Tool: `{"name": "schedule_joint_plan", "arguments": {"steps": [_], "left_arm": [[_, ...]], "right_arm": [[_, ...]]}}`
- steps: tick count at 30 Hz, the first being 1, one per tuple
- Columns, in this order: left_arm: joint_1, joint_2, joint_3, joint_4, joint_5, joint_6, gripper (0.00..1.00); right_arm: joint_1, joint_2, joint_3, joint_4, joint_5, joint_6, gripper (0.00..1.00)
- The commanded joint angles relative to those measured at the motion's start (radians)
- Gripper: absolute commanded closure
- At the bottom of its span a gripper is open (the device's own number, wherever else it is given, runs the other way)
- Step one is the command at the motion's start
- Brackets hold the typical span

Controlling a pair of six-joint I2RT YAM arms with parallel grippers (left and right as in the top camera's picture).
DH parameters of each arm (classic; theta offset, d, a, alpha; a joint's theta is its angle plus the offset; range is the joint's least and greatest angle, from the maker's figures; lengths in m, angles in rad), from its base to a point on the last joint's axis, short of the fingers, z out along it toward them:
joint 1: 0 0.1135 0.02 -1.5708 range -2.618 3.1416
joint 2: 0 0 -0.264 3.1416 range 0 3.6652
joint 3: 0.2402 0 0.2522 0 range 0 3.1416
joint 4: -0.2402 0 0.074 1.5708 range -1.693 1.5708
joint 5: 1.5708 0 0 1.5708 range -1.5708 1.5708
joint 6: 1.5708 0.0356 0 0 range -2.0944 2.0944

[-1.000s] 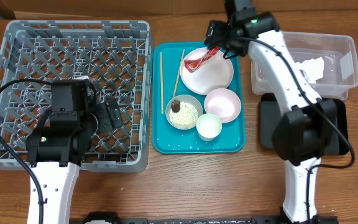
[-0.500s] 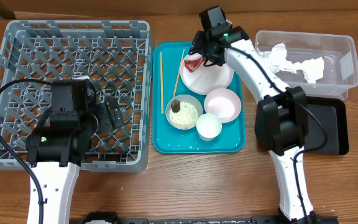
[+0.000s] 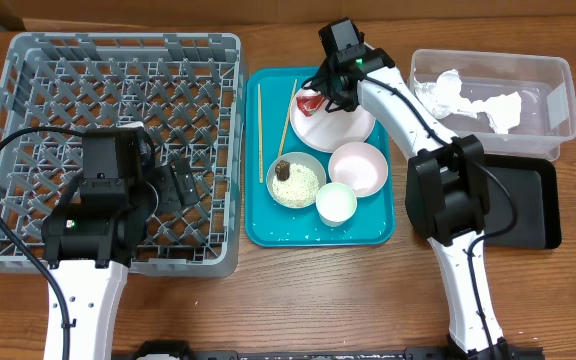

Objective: Sort waste into correct bins and load items into the dishwasher
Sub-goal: 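Return the right gripper to the plate and grasp the red wrapper, then carry the red wrapper to the clear bin and release it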

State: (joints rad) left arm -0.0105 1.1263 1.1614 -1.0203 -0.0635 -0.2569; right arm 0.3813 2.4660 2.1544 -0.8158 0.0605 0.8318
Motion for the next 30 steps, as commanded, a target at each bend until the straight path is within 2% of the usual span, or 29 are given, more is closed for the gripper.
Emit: {"name": "schedule_joint_plan", "arguments": {"steps": [1, 4, 7, 9, 12, 23, 30], "left_arm": [[0.004, 0.0, 0.024, 0.005, 0.012, -0.013, 0.0], [0.004, 0.0, 0.024, 0.003, 0.012, -0.013, 0.0], [0.004, 0.0, 0.024, 0.004, 0.012, -0.013, 0.0], [0.004, 0.0, 0.024, 0.004, 0.012, -0.013, 0.0], [0.004, 0.0, 0.024, 0.004, 0.012, -0.013, 0.0], [0.004, 0.0, 0.024, 0.005, 0.011, -0.013, 0.0], [0.004, 0.0, 0.024, 0.008, 0.011, -0.013, 0.0]], "right_arm": [[-0.001, 0.014, 0.009, -0.005, 0.021, 0.007, 0.48], [-0.001, 0.019, 0.009, -0.017, 0.021, 0.011, 0.55], [-0.001, 0.018, 0.01, -0.026, 0.02, 0.01, 0.73], [-0.001, 0.015, 0.013, -0.049, 0.015, 0.01, 0.8], [-0.013, 0.001, 0.014, -0.089, 0.013, 0.005, 0.96], [-0.136, -0.28, 0.014, -0.176, 0.019, -0.248, 0.96], [-0.338, -0.402, 0.014, -0.212, 0.033, -0.238, 0.96]]}}
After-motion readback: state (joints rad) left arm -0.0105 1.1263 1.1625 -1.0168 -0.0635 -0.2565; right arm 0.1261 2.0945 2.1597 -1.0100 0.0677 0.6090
